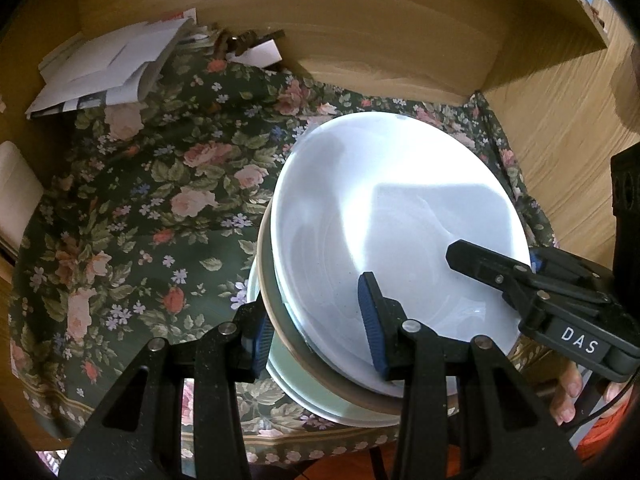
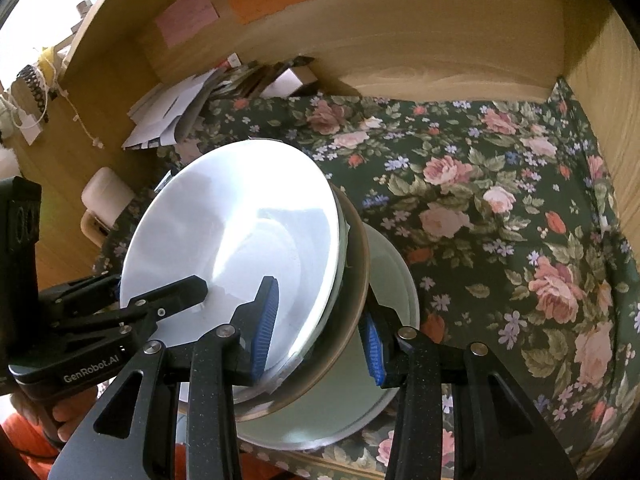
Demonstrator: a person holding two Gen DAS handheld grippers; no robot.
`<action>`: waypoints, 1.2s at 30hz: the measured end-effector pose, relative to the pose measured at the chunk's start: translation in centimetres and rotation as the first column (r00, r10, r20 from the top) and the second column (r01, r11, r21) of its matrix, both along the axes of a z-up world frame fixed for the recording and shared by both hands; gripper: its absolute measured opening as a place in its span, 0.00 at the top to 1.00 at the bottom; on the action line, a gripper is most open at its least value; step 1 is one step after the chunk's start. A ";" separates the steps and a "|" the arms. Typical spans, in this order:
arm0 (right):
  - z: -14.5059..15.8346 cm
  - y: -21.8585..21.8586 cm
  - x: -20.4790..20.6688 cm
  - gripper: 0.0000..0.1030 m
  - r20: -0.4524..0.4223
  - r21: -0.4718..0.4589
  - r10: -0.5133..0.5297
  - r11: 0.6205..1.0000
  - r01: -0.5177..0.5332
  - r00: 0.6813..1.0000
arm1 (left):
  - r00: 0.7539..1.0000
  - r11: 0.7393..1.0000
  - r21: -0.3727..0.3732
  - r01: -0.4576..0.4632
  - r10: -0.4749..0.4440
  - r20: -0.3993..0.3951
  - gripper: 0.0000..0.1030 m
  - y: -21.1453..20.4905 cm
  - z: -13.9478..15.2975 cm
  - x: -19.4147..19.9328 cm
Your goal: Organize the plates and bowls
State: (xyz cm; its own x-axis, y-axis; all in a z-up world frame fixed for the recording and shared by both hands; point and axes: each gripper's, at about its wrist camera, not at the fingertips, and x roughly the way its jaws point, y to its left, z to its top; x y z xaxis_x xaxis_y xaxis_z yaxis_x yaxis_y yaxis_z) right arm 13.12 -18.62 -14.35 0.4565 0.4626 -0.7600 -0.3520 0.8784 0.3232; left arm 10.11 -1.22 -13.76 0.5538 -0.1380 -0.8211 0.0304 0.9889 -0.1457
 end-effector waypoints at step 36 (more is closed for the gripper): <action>11.4 -1.0 -8.8 0.36 0.470 0.064 -0.053 0.998 0.025 0.881 | 0.885 0.997 0.064 -0.051 0.016 0.465 0.43 -0.1 9.8 -7.0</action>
